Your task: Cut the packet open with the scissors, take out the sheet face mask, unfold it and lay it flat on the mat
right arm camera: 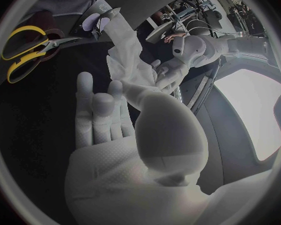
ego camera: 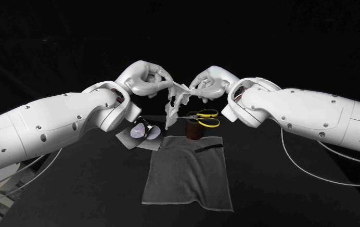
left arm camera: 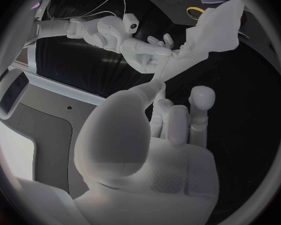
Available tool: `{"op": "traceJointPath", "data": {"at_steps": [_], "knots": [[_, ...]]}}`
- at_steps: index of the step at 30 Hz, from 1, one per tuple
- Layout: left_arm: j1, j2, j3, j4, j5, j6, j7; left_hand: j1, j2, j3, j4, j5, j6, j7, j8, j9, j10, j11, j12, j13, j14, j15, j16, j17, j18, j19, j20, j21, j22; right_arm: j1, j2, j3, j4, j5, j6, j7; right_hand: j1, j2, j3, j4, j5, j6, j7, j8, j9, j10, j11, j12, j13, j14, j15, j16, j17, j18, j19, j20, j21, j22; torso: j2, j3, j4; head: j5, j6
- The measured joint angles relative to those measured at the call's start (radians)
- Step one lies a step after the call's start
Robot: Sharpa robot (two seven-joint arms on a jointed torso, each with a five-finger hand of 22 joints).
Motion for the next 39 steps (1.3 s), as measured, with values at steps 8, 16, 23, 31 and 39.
{"op": "traceJointPath", "data": {"at_steps": [8,16,23,31,39], "knots": [[0.034,0.001,-0.001,0.000,-0.048,0.041,-0.048,0.001,-0.001,0.032,-0.024,-0.002,-0.002,0.002,0.000,0.000,-0.006,0.006,-0.006,-0.013,0.000,0.000,0.000,-0.002,0.000,0.000,0.000,-0.004,0.000,-0.012,0.011,-0.007,-0.009,0.008,0.012,-0.001,-0.003,-0.003,-0.005,-0.005,0.000,-0.013,0.007,0.009,0.000,0.001,0.001,0.000,0.000,0.000,0.000,0.000,0.003,0.000,0.000,0.000,0.000,-0.001,0.001,0.0001,0.0003,-0.001,-0.002],[0.066,-0.004,0.002,0.007,-0.084,0.083,-0.099,0.004,-0.004,0.039,-0.031,0.001,-0.004,0.003,0.000,0.000,-0.007,0.007,-0.007,-0.011,0.000,0.000,0.000,-0.001,0.000,0.000,0.000,-0.004,0.000,-0.025,0.014,-0.010,-0.009,0.027,0.016,0.006,-0.027,-0.027,-0.047,0.005,0.000,-0.032,0.013,0.003,0.070,-0.004,0.004,0.000,0.001,-0.008,0.008,-0.012,-0.011,-0.001,-0.006,0.006,-0.005,-0.005,0.000,0.0007,0.0006,-0.001,-0.003],[0.090,-0.005,0.006,0.010,-0.110,0.119,-0.137,0.005,-0.006,0.044,-0.028,0.001,-0.004,0.003,0.000,0.000,-0.008,0.008,-0.007,-0.010,0.000,0.000,0.000,0.002,0.000,0.000,0.000,-0.004,0.000,-0.042,0.013,-0.015,-0.013,0.062,0.019,0.025,-0.069,-0.069,-0.111,0.035,0.003,-0.092,0.042,-0.081,0.030,-0.044,0.027,0.005,0.017,-0.060,0.026,-0.046,-0.054,-0.002,-0.025,0.025,-0.033,-0.026,0.000,0.0015,0.0013,0.004,0.001],[0.093,-0.006,0.005,0.010,-0.126,0.137,-0.159,0.005,-0.006,0.045,-0.029,0.001,-0.002,0.006,0.000,0.000,-0.008,0.008,-0.007,-0.008,0.000,0.000,0.000,0.005,0.000,0.000,0.000,-0.004,0.004,-0.056,0.013,-0.016,-0.020,0.116,0.029,0.058,-0.082,-0.110,-0.215,0.087,0.003,-0.162,0.087,-0.177,-0.004,-0.113,0.067,0.022,0.026,-0.163,0.064,-0.093,-0.127,-0.008,-0.060,0.052,-0.078,-0.062,0.001,0.0001,0.0009,0.003,0.001],[0.094,-0.004,0.005,0.011,-0.131,0.141,-0.163,0.005,-0.008,0.045,-0.029,0.001,-0.002,0.006,0.000,0.000,-0.008,0.008,-0.007,-0.008,0.000,0.000,-0.001,0.009,0.000,0.000,0.000,0.000,0.005,-0.086,0.015,-0.020,-0.032,0.174,0.045,0.080,-0.093,-0.125,-0.298,0.139,0.003,-0.176,0.094,-0.202,-0.006,-0.139,0.079,0.047,0.031,-0.188,0.077,-0.077,-0.130,-0.009,-0.068,0.061,-0.093,-0.082,0.001,0.0000,0.0011,0.005,-0.002]]}}
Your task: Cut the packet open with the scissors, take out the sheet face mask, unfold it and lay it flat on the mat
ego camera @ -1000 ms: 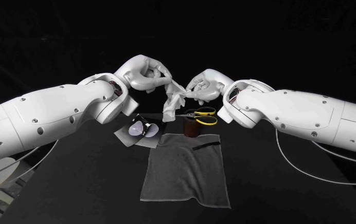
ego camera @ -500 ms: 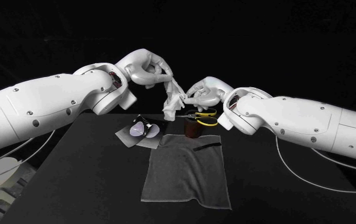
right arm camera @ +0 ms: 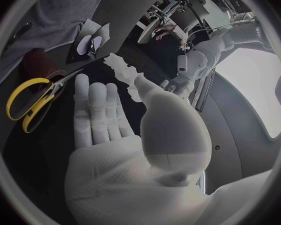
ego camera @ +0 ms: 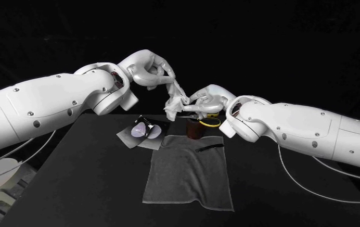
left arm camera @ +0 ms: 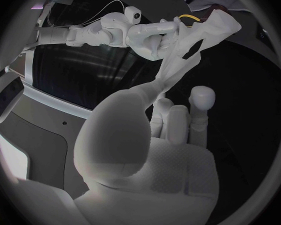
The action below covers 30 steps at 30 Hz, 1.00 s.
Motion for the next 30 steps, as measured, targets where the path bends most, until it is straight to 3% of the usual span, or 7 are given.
{"op": "traceJointPath", "data": {"at_steps": [15,16,23,30], "knots": [[0.000,-0.001,0.000,0.001,-0.001,0.000,0.000,-0.003,-0.005,0.005,0.000,-0.001,0.000,0.000,0.001,0.000,0.000,0.000,0.000,0.001,0.000,0.000,0.000,0.001,0.000,0.000,0.000,0.004,0.003,-0.040,-0.007,-0.001,-0.004,0.132,0.059,0.039,0.000,0.001,-0.078,0.052,0.000,0.020,-0.004,0.000,0.011,-0.011,-0.004,0.032,0.002,-0.011,0.000,0.026,-0.004,-0.001,0.000,0.008,-0.004,-0.009,-0.001,-0.0001,-0.0001,0.003,-0.002],[0.000,-0.001,0.000,0.001,-0.001,0.000,0.000,-0.003,-0.005,0.005,0.000,-0.001,0.000,0.000,0.001,0.000,0.000,0.000,0.000,0.001,0.000,0.000,0.000,0.001,0.000,0.000,0.000,0.004,0.003,-0.042,-0.004,-0.001,-0.004,0.143,0.059,0.045,0.008,0.008,-0.084,0.054,0.000,0.020,-0.004,0.000,0.012,-0.011,-0.004,0.037,0.003,-0.011,0.000,0.032,-0.004,-0.001,0.004,0.011,-0.004,-0.009,-0.001,-0.0001,-0.0001,0.003,-0.002],[0.000,-0.001,0.000,0.001,0.000,0.001,0.000,-0.008,-0.010,0.006,0.000,-0.002,-0.001,0.000,0.005,0.000,0.000,0.000,0.000,0.001,0.000,0.000,0.000,0.002,0.000,0.000,0.000,0.004,0.005,-0.049,0.016,-0.001,-0.005,0.200,0.038,0.084,0.073,0.036,-0.103,0.049,0.000,0.036,-0.010,-0.004,0.017,-0.003,-0.011,0.063,0.008,0.037,-0.011,0.101,0.055,0.010,0.020,0.005,0.005,-0.003,0.000,-0.0001,0.0004,0.004,-0.003],[0.000,-0.001,0.000,0.001,0.001,0.002,0.000,-0.011,-0.013,0.008,-0.003,-0.003,-0.004,-0.001,0.011,0.000,0.001,-0.001,0.000,0.001,0.000,0.000,0.000,0.002,0.000,0.000,0.000,0.004,0.005,-0.052,0.047,-0.001,-0.025,0.233,-0.002,0.115,0.077,0.040,-0.103,0.049,0.000,0.036,-0.010,-0.004,0.017,-0.003,-0.011,0.065,0.008,0.037,-0.011,0.101,0.058,0.010,0.022,0.004,0.005,-0.001,0.000,-0.0003,0.0010,0.002,-0.005]]}}
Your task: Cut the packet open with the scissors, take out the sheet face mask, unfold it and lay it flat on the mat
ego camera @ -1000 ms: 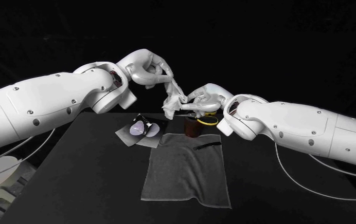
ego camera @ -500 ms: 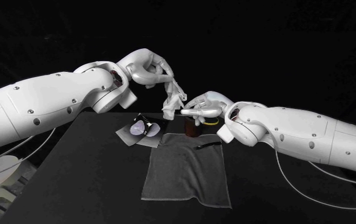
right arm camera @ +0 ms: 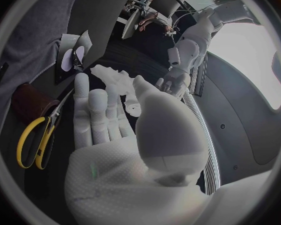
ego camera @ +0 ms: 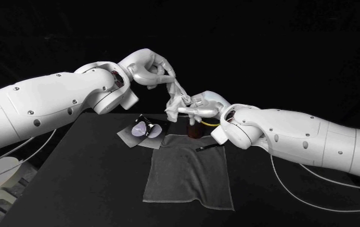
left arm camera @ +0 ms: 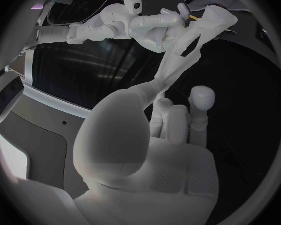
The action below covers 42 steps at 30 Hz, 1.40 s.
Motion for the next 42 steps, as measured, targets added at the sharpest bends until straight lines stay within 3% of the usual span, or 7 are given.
{"op": "traceJointPath", "data": {"at_steps": [8,13,16,19,21,26,42], "knots": [[0.000,0.000,0.000,0.001,0.001,0.002,0.000,-0.003,-0.003,0.003,0.003,0.003,0.000,0.000,0.000,0.000,0.002,-0.002,0.000,0.000,0.000,0.000,0.000,0.000,0.000,0.000,0.000,0.000,0.000,-0.001,0.017,0.000,-0.008,0.027,-0.050,0.034,0.048,0.037,0.000,0.000,0.000,0.020,-0.009,0.000,0.005,0.005,-0.004,0.007,-0.002,0.021,-0.006,0.030,0.018,-0.001,0.006,-0.006,0.010,0.006,0.000,-0.0002,0.0000,0.003,-0.002],[0.000,-0.001,0.000,0.001,0.002,0.003,0.000,-0.003,-0.003,0.003,0.003,0.003,0.002,0.003,0.001,0.000,0.002,-0.001,0.000,0.000,0.000,0.000,0.000,0.000,0.000,0.000,0.000,0.000,0.000,-0.001,0.022,0.000,-0.004,0.051,-0.083,0.062,0.103,0.084,0.036,-0.020,0.000,0.102,-0.038,0.030,0.018,0.045,-0.033,0.027,-0.002,0.098,-0.027,0.093,0.100,-0.001,0.030,-0.023,0.031,0.020,0.000,-0.0002,-0.0006,0.005,-0.002],[0.000,-0.001,0.000,0.001,0.003,0.003,0.000,-0.004,-0.004,0.003,0.003,0.003,0.002,0.003,0.001,0.000,0.001,-0.001,0.000,0.000,0.000,0.000,0.000,0.000,0.000,0.000,0.000,0.000,0.000,-0.002,0.023,0.000,-0.004,0.062,-0.098,0.074,0.142,0.114,0.072,-0.041,0.000,0.165,-0.072,0.059,0.029,0.160,-0.063,0.125,0.132,0.182,-0.052,0.161,0.200,-0.001,0.058,-0.044,0.057,0.036,0.000,-0.0002,-0.0011,0.006,-0.002],[0.000,-0.002,0.000,0.001,0.004,0.004,0.000,-0.004,-0.004,0.003,0.003,0.003,0.002,0.003,0.001,0.000,0.001,-0.001,0.000,0.000,0.000,0.000,-0.001,0.000,0.000,0.000,0.000,0.000,0.000,-0.002,0.024,0.000,-0.005,0.071,-0.115,0.086,0.147,0.113,0.102,-0.062,-0.003,0.195,-0.102,0.082,0.038,0.277,-0.088,0.211,0.268,0.258,-0.078,0.220,0.297,-0.002,0.085,-0.071,0.089,0.059,0.000,-0.0002,-0.0013,0.006,-0.001],[0.000,-0.003,0.000,0.001,0.005,0.004,0.000,-0.003,-0.004,0.003,0.003,0.003,0.002,0.003,0.001,0.000,0.001,-0.001,0.000,0.000,0.000,0.000,-0.002,0.000,0.000,0.000,0.000,0.000,0.000,-0.002,0.024,0.000,-0.006,0.075,-0.124,0.090,0.150,0.110,0.119,-0.073,-0.005,0.202,-0.106,0.092,0.039,0.301,-0.079,0.236,0.313,0.284,-0.085,0.242,0.337,-0.002,0.097,-0.078,0.103,0.070,-0.001,-0.0002,-0.0015,0.006,-0.001],[0.000,-0.004,0.000,0.001,0.008,0.004,0.000,-0.003,-0.003,0.003,0.003,0.003,0.002,0.003,0.001,0.000,0.001,-0.001,0.000,-0.001,0.000,0.000,-0.002,0.000,0.000,0.000,0.000,0.004,0.000,-0.002,0.022,0.000,-0.007,0.083,-0.153,0.099,0.150,0.110,0.160,-0.087,-0.006,0.214,-0.107,0.094,0.039,0.329,-0.082,0.254,0.356,0.313,-0.097,0.256,0.375,-0.003,0.106,-0.084,0.125,0.093,0.000,-0.0002,-0.0014,0.006,-0.001],[0.000,-0.017,0.000,-0.022,0.030,-0.019,-0.009,0.001,-0.004,0.009,0.003,0.002,0.002,0.002,0.001,0.000,0.004,-0.004,0.000,0.007,0.004,0.003,-0.003,0.004,0.000,0.007,0.000,0.011,0.007,-0.002,-0.016,0.001,0.000,0.079,-0.167,0.093,0.128,0.089,0.195,-0.117,-0.002,0.217,-0.110,0.113,0.039,0.346,-0.097,0.218,0.326,0.315,-0.097,0.245,0.352,-0.009,0.104,-0.087,0.136,0.109,0.000,0.0004,-0.0022,0.005,0.003]]}}
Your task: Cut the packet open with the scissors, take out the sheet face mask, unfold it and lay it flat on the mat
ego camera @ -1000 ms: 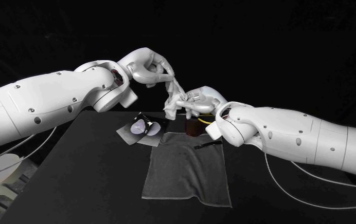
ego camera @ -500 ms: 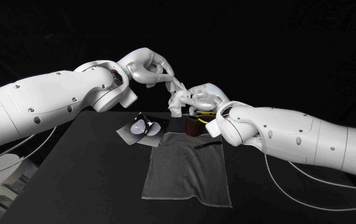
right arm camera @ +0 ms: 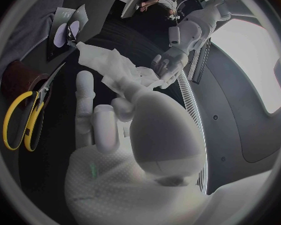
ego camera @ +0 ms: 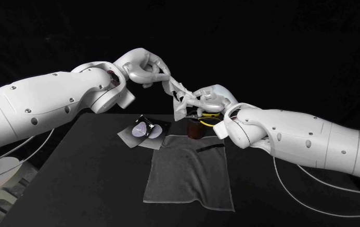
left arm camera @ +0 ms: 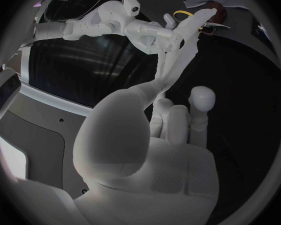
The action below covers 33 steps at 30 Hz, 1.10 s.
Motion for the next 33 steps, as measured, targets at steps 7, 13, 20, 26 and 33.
{"op": "traceJointPath", "data": {"at_steps": [7,13,20,26,33], "knots": [[0.000,-0.006,0.000,-0.003,0.012,-0.018,-0.010,0.000,0.000,0.003,0.003,0.000,0.000,0.000,0.000,0.000,0.001,-0.001,0.000,0.000,0.000,0.000,0.000,0.002,0.000,0.000,0.000,0.004,0.000,0.000,-0.017,0.000,0.005,-0.020,0.016,-0.018,-0.004,-0.004,0.018,-0.018,0.000,-0.012,0.012,0.004,0.030,-0.014,-0.002,-0.032,-0.033,-0.018,0.006,-0.016,-0.023,-0.001,-0.002,-0.001,0.000,0.006,0.000,0.0000,0.0001,0.000,0.002],[0.000,-0.005,0.000,-0.007,0.018,-0.024,-0.018,0.000,0.000,0.003,0.003,0.001,-0.002,-0.002,0.000,0.000,0.001,-0.001,0.000,0.000,0.000,0.000,0.000,0.002,0.000,0.000,0.000,0.004,0.002,0.007,-0.031,0.001,0.017,-0.045,0.038,-0.036,-0.005,-0.005,0.023,-0.018,0.000,-0.018,0.010,0.004,0.043,-0.020,0.003,-0.043,-0.046,-0.018,0.006,-0.021,-0.032,-0.001,-0.005,-0.005,0.000,0.007,0.000,0.0000,0.0005,0.000,0.004],[0.000,-0.004,-0.001,-0.013,0.026,-0.027,-0.025,-0.001,0.000,0.006,0.000,0.001,-0.002,-0.002,0.004,0.000,0.001,-0.001,0.000,0.000,0.000,0.000,0.000,0.002,0.000,0.000,0.000,0.004,0.002,0.029,-0.048,0.003,0.023,-0.086,0.066,-0.065,-0.008,-0.008,0.023,-0.018,0.000,-0.018,0.010,0.004,0.043,-0.020,0.003,-0.043,-0.045,-0.018,0.006,-0.021,-0.028,0.004,-0.006,-0.005,0.000,0.007,0.000,0.0000,0.0005,-0.001,0.005],[0.000,-0.006,-0.002,-0.017,0.045,-0.031,-0.030,-0.002,0.001,0.008,0.002,0.001,-0.004,-0.001,0.005,0.000,0.001,-0.001,0.000,0.000,0.004,-0.004,0.000,0.002,0.000,0.000,0.000,0.004,0.002,0.057,-0.060,0.004,0.020,-0.166,0.110,-0.115,-0.008,-0.008,0.028,-0.022,0.000,-0.018,0.010,0.003,0.043,-0.020,0.003,-0.044,-0.045,-0.018,0.007,-0.021,-0.028,0.008,-0.006,-0.005,0.000,0.007,0.000,0.0000,0.0011,-0.001,0.007],[0.000,-0.017,-0.007,-0.020,0.093,-0.035,-0.035,-0.004,0.002,0.011,0.006,0.000,-0.001,0.002,0.005,0.000,0.009,0.001,0.000,0.008,0.004,-0.004,-0.001,0.008,0.000,0.000,0.000,0.004,0.002,0.092,-0.074,0.006,0.014,-0.273,0.185,-0.186,-0.010,-0.010,0.030,-0.025,-0.001,-0.019,0.011,0.003,0.045,-0.020,0.003,-0.049,-0.048,-0.018,0.007,-0.021,-0.027,0.008,-0.006,-0.005,0.004,0.009,-0.001,0.0000,0.0009,-0.002,0.009]]}}
